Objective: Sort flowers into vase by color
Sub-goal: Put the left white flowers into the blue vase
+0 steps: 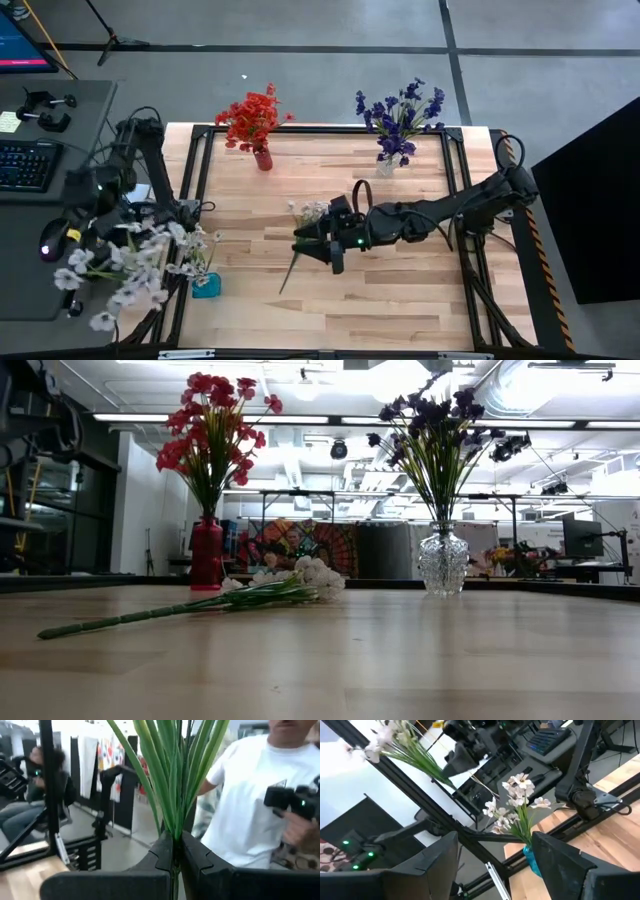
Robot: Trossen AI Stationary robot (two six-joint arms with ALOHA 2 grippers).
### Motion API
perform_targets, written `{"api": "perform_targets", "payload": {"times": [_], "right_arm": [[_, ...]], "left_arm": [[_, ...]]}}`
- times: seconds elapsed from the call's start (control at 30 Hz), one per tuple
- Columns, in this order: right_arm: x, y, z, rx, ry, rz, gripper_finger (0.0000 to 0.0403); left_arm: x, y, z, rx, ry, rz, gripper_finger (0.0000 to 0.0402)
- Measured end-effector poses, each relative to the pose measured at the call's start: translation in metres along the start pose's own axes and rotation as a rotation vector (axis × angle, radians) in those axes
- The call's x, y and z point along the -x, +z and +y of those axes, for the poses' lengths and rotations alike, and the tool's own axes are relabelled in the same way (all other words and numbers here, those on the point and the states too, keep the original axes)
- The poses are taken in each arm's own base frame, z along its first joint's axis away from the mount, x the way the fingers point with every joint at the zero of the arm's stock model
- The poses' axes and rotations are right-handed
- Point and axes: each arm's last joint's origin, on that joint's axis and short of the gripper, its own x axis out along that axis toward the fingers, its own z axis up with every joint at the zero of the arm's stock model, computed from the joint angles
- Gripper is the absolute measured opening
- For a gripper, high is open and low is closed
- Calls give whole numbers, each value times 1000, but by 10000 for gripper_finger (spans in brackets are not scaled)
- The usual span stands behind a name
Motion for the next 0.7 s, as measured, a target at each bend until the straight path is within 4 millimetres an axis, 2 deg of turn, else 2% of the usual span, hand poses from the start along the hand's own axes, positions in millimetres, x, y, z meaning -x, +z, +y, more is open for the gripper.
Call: {"api": "perform_targets", "payload": {"times": [0.27,0.53,0.7], "right_arm": [[1,-3,1,-8,-5,15,243],[1,-6,-2,-82,-36,45,243],[1,-7,-3,-107,-59,46,243]], "left_arm": [[17,-42,5,57,3,-215,0],[22,-82,10,58,20,-175,0],[21,-99,8,109,-30,-116,0]]}}
